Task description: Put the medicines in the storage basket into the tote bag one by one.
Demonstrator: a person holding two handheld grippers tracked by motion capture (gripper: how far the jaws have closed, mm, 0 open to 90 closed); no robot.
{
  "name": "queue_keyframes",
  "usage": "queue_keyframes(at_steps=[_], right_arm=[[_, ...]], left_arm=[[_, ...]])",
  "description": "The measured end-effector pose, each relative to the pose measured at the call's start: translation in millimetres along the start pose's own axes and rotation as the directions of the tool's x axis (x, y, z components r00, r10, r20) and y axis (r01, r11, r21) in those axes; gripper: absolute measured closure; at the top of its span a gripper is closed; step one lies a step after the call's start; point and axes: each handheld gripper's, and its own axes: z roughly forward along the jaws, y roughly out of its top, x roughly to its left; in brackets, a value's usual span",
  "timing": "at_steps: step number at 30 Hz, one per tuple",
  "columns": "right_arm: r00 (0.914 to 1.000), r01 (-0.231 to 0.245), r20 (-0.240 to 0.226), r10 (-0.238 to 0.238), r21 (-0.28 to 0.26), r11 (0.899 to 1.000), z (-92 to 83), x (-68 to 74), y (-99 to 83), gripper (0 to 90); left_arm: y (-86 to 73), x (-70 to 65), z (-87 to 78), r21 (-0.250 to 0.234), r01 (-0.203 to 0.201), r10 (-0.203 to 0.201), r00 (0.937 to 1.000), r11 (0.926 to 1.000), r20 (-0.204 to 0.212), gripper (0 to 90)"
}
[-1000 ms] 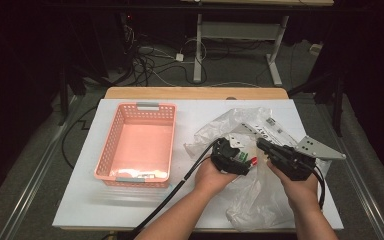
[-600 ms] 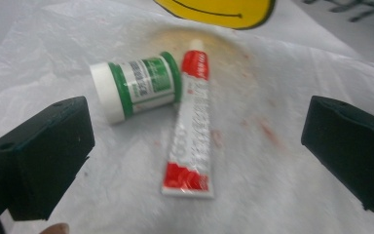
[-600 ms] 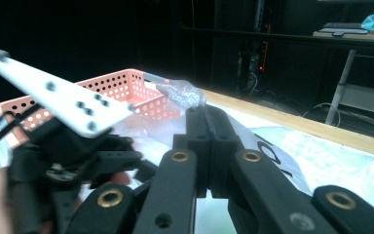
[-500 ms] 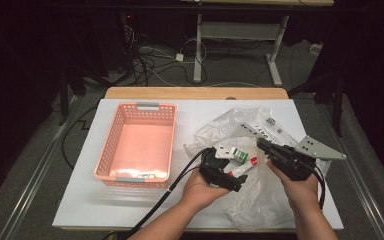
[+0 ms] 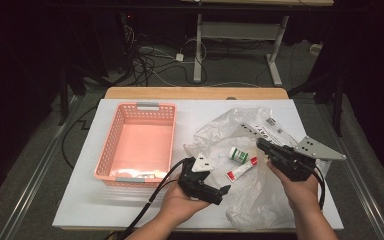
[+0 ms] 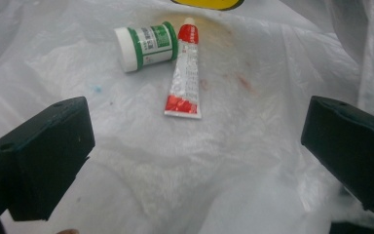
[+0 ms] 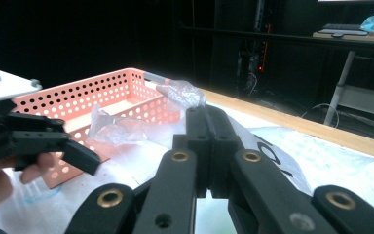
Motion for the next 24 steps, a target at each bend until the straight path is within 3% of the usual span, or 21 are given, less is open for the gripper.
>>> queue_keyframes(at_steps=[7, 12, 19, 24], right_arm=[[1.0000, 0.003, 0.003, -0.003, 0.000, 1.000, -0.3, 0.1, 0.3, 90.0], [1.0000, 0.004, 0.002, -0.004, 0.002, 1.000, -0.1, 0.4, 0.1, 90.0], [1.0000, 0.003, 0.001, -0.003, 0.005, 1.000, 0.7, 0.6, -0.8, 90.0], [1.0000, 0.001, 0.004, -0.001, 0.011, 1.000, 1.0, 0.2, -1.6, 90.0]], left_arm=[[-14.7, 6.0, -31.8, -0.010, 0.000, 0.000, 0.9992, 0.9999, -0.041, 0.6], [-24.1, 19.4, -57.0, -0.027, 0.031, -0.033, 0.9964, 0.9991, -0.078, 1.7], [-40.6, 42.9, -86.5, -0.054, 0.083, -0.090, 0.9842, 0.9951, -0.152, 2.2], [-51.6, 56.4, -100.5, -0.083, 0.124, -0.137, 0.9738, 0.9888, -0.181, 3.0]])
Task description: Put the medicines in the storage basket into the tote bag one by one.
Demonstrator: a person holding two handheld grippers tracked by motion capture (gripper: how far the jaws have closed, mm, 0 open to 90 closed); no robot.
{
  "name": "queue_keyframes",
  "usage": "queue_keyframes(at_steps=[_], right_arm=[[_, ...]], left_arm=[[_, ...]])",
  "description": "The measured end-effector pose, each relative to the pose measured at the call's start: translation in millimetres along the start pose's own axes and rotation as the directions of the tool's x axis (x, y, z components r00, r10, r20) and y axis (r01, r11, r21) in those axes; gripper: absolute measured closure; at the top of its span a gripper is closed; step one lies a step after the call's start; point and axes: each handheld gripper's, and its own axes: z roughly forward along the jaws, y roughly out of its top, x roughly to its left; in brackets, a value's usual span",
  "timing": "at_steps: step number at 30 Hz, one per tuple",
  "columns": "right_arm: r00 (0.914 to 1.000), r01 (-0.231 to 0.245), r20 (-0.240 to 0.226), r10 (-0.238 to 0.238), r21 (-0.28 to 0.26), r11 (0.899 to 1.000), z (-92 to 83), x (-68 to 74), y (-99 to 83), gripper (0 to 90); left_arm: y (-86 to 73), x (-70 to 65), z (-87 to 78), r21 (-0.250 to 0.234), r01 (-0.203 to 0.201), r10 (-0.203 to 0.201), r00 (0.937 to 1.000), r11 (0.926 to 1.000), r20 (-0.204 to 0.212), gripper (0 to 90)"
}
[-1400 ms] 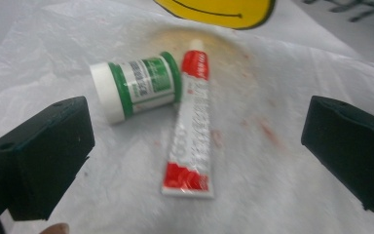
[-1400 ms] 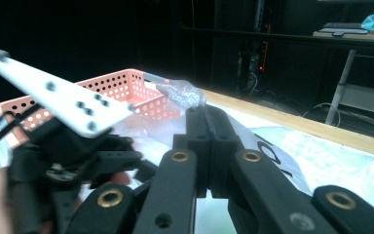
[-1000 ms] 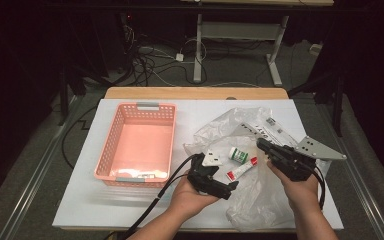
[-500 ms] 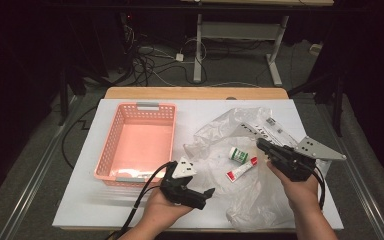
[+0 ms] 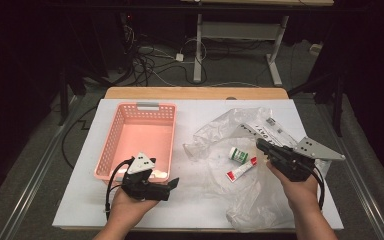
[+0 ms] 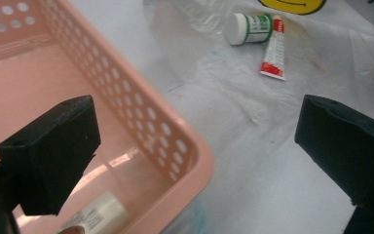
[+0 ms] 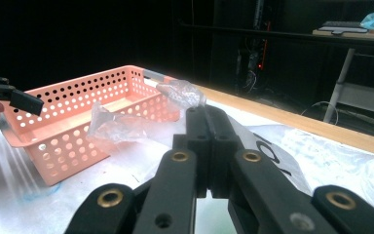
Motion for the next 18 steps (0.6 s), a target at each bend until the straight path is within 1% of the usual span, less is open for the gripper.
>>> queue_keyframes(at_steps=[2, 5, 7, 9, 11, 12, 13, 15, 16, 17, 18], right_arm=[[1.0000, -0.001, -0.002, 0.001, 0.000, 1.000, 0.9, 0.2, -0.4, 90.0], [1.0000, 0.001, -0.001, -0.001, 0.003, 1.000, 1.3, 0.7, -0.6, 90.0], [1.0000, 0.000, 0.000, 0.000, 0.006, 1.000, 1.0, 0.4, -0.9, 90.0], [1.0000, -0.004, 0.001, 0.004, 0.007, 1.000, 0.8, 0.1, -1.3, 90.0], [1.0000, -0.004, 0.002, 0.004, 0.005, 1.000, 1.1, -0.2, -1.5, 90.0], [1.0000, -0.004, 0.001, 0.004, 0.008, 1.000, 1.0, -0.1, -1.6, 90.0], [1.0000, -0.001, 0.000, 0.001, 0.007, 1.000, 1.1, -0.2, -1.6, 90.0], [1.0000, -0.004, 0.001, 0.004, 0.006, 1.000, 1.3, 0.2, -1.5, 90.0], [1.0000, -0.004, 0.002, 0.004, 0.007, 1.000, 1.2, 0.3, -1.5, 90.0], [1.0000, -0.006, 0.003, 0.006, 0.008, 1.000, 1.1, 0.5, -1.5, 90.0], [1.0000, -0.004, 0.002, 0.004, 0.008, 1.000, 0.8, 0.4, -1.4, 90.0]], left_arm=[[-2.7, 6.8, -2.5, 0.000, 0.013, -0.013, 0.9999, 0.9999, -0.009, 3.2], [-6.4, 15.5, -4.4, -0.009, 0.028, -0.029, 0.9991, 0.9996, -0.033, 4.9], [-8.6, 21.4, -5.1, -0.017, 0.046, -0.046, 0.9980, 0.9988, -0.043, 5.9], [-10.4, 26.8, -6.4, -0.016, 0.045, -0.045, 0.9974, 0.9989, -0.056, 9.8], [-11.3, 30.9, -7.2, -0.019, 0.056, -0.057, 0.9964, 0.9983, -0.062, 13.0], [-10.8, 32.3, -7.6, -0.016, 0.057, -0.058, 0.9963, 0.9982, -0.063, 15.6], [-9.6, 33.7, -7.6, -0.002, 0.055, -0.055, 0.9965, 0.9985, -0.063, 15.8], [-7.5, 36.0, -7.6, 0.006, 0.060, -0.059, 0.9966, 0.9982, -0.058, 17.3], [-6.5, 36.8, -7.8, 0.008, 0.067, -0.067, 0.9958, 0.9977, -0.063, 18.8], [-5.1, 37.8, -8.1, 0.017, 0.071, -0.070, 0.9947, 0.9973, -0.075, 21.6], [-3.8, 39.0, -8.3, 0.029, 0.080, -0.078, 0.9939, 0.9964, -0.078, 23.7]])
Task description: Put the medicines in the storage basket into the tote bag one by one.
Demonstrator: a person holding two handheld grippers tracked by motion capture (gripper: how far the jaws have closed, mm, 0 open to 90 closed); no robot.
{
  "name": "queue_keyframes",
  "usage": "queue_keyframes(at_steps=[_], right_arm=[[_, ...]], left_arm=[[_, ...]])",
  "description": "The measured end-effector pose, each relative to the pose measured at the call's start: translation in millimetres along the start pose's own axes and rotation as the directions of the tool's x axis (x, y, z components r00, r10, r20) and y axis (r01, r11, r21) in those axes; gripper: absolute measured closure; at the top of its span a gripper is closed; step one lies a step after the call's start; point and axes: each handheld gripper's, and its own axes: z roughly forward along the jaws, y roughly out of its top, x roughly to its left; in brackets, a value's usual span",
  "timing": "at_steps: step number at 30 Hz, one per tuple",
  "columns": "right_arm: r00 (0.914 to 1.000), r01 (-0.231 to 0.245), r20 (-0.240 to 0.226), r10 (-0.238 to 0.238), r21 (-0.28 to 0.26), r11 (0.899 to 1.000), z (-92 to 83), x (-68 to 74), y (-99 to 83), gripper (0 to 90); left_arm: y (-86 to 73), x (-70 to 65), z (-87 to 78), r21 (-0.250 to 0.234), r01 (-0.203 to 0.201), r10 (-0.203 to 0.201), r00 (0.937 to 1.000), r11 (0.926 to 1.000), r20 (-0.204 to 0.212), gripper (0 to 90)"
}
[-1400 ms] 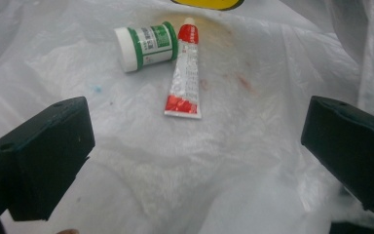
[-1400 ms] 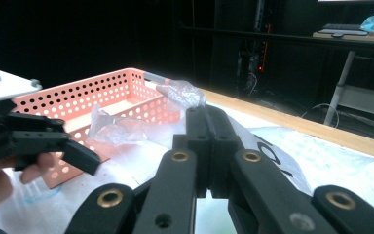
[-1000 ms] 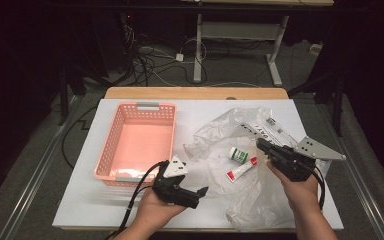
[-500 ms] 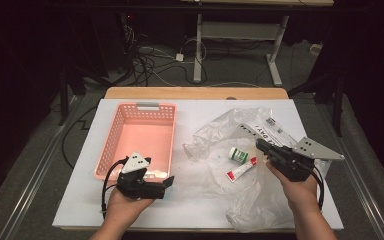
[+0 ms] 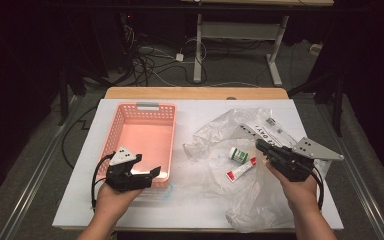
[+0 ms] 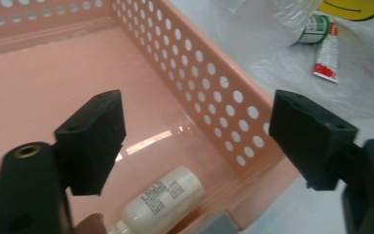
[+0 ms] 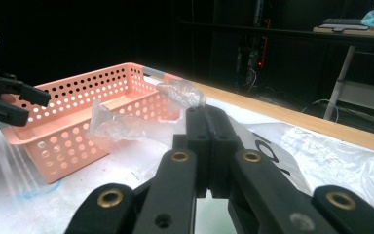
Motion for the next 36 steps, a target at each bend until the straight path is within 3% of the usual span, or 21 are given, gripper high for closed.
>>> queue_keyframes(at_steps=[2, 7, 10, 13, 17, 21, 25, 27, 28, 31, 33, 35, 36], right_arm=[[1.0000, -0.002, -0.003, 0.002, 0.000, 1.000, -0.4, 0.2, 0.1, 90.0], [1.0000, 0.002, -0.002, -0.002, -0.004, 1.000, -0.2, -0.5, 0.3, 90.0], [1.0000, 0.005, -0.001, -0.005, -0.005, 1.000, -0.5, -0.5, 0.3, 90.0], [1.0000, 0.004, 0.000, -0.004, -0.006, 1.000, -0.9, -0.7, 0.4, 90.0], [1.0000, 0.004, 0.001, -0.004, -0.003, 1.000, -0.5, -0.6, 0.1, 90.0], [1.0000, 0.005, 0.002, -0.005, 0.002, 1.000, -0.2, -0.4, -0.3, 90.0], [1.0000, 0.003, 0.003, -0.003, 0.001, 1.000, 0.1, -0.3, -0.3, 90.0], [1.0000, 0.004, 0.002, -0.004, 0.002, 1.000, 0.3, -0.1, -0.3, 90.0], [1.0000, 0.007, 0.001, -0.007, 0.003, 1.000, 0.3, -0.1, -0.4, 90.0], [1.0000, 0.004, 0.000, -0.004, 0.003, 1.000, -0.2, 0.2, -0.1, 90.0], [1.0000, 0.009, -0.001, -0.009, -0.003, 1.000, -0.5, -0.4, 0.2, 90.0], [1.0000, 0.005, 0.002, -0.005, -0.004, 1.000, -0.9, -0.4, 0.4, 90.0], [1.0000, 0.006, 0.000, -0.006, -0.005, 1.000, -0.8, -0.6, 0.4, 90.0]], left_arm=[[2.6, 2.3, -1.4, 0.015, 0.009, -0.009, 1.0000, 0.9998, -0.005, 31.5], [9.1, 8.8, -2.6, 0.059, 0.036, -0.035, 0.9991, 0.9976, -0.025, 41.2], [11.3, 10.4, -2.9, 0.089, 0.035, -0.031, 0.9983, 0.9954, -0.050, 51.6], [14.0, 11.0, -1.0, 0.141, 0.030, -0.021, 0.9977, 0.9895, -0.064, 57.5], [19.2, 16.1, 1.1, 0.206, 0.045, -0.040, 0.9987, 0.9775, -0.031, 71.0], [22.8, 17.4, 7.2, 0.302, 0.006, -0.002, 0.9999, 0.9531, -0.013, 87.7], [27.8, 16.4, 12.9, 0.389, -0.019, 0.024, 0.9997, 0.9212, -0.006, 88.3], [30.1, 15.0, 16.1, 0.430, -0.043, 0.051, 0.9987, 0.9017, -0.008, 88.3], [30.9, 15.2, 17.2, 0.440, -0.042, 0.051, 0.9986, 0.8972, -0.009, 88.3], [32.4, 17.8, 19.8, 0.453, -0.012, 0.016, 0.9999, 0.8912, -0.005, 88.3], [32.1, 18.7, 22.0, 0.471, 0.001, -0.008, 0.9999, 0.8820, 0.013, 88.4], [31.3, 19.8, 25.4, 0.508, 0.031, -0.040, 0.9992, 0.8610, 0.006, 88.4], [30.8, 20.2, 26.9, 0.514, 0.043, -0.050, 0.9988, 0.8566, -0.001, 88.4]])
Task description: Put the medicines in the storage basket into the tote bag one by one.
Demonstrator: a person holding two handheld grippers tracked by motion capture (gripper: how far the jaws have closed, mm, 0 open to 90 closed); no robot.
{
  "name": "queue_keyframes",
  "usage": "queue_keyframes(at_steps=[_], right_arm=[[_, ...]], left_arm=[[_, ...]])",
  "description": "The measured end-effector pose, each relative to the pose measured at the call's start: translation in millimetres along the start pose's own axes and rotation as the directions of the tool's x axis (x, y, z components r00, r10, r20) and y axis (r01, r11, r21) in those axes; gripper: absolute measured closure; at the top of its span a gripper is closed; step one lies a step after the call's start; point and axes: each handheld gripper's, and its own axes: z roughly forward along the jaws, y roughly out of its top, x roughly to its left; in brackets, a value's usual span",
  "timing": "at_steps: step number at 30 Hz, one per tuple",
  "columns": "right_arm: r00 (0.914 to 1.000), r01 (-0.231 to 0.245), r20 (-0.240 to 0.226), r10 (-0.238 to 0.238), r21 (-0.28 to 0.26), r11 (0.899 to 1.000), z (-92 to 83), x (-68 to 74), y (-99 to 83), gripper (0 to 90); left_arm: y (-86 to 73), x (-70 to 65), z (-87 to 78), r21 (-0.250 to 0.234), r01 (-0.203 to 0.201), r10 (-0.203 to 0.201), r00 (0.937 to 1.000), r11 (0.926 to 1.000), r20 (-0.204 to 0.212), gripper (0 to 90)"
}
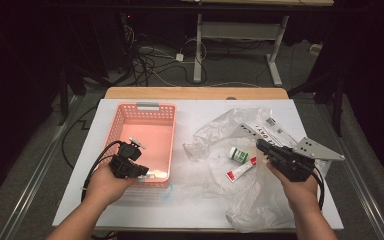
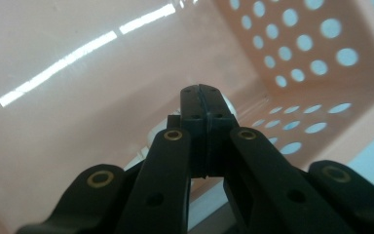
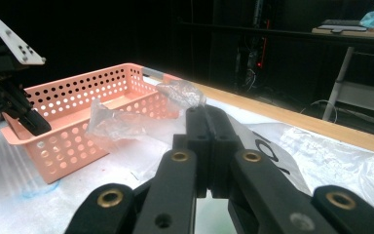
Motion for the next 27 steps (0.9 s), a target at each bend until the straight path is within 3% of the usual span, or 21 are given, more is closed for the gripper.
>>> queue_keyframes(at_steps=[4, 8, 11, 17, 20, 23, 25, 27], right_arm=[[1.0000, 0.007, -0.004, -0.007, 0.001, 1.000, 0.7, 0.3, 0.0, 90.0], [1.0000, -0.005, -0.002, 0.005, 0.007, 1.000, 1.0, 0.9, -0.3, 90.0], [1.0000, 0.000, -0.006, 0.000, 0.008, 1.000, 2.4, 1.2, -0.8, 90.0], [1.0000, 0.002, -0.008, -0.002, 0.012, 1.000, 2.9, 2.4, -0.8, 90.0], [0.9999, 0.003, -0.010, -0.003, 0.012, 1.000, 3.1, 2.1, -1.2, 90.0], [0.9999, -0.001, -0.011, 0.001, 0.016, 1.000, 3.3, 2.1, -1.6, 90.0], [1.0000, 0.002, -0.010, -0.002, 0.018, 1.000, 3.3, 1.6, -1.9, 90.0], [1.0000, -0.005, -0.007, 0.006, 0.015, 1.000, 3.1, 1.6, -1.7, 90.0]], left_arm=[[2.7, 5.0, 3.6, 0.049, 0.029, -0.031, 0.9989, 0.9984, 0.035, 88.5], [6.4, 6.2, 5.8, 0.101, 0.021, -0.026, 0.9983, 0.9946, 0.052, 88.5], [10.8, 7.3, 7.9, 0.157, 0.009, -0.020, 0.9974, 0.9875, 0.069, 88.5], [20.1, 18.4, 10.5, 0.220, 0.044, -0.075, 0.9881, 0.9744, 0.135, 88.5], [26.1, 22.4, 11.8, 0.256, 0.043, -0.083, 0.9854, 0.9658, 0.149, 88.5], [34.4, 22.7, 12.0, 0.245, 0.055, -0.082, 0.9911, 0.9680, 0.105, 88.5], [40.4, 21.0, 13.1, 0.210, 0.039, -0.038, 0.9992, 0.9770, -0.008, 88.5], [43.1, 20.5, 13.0, 0.133, 0.033, -0.028, 0.9988, 0.9905, -0.041, 88.4]])
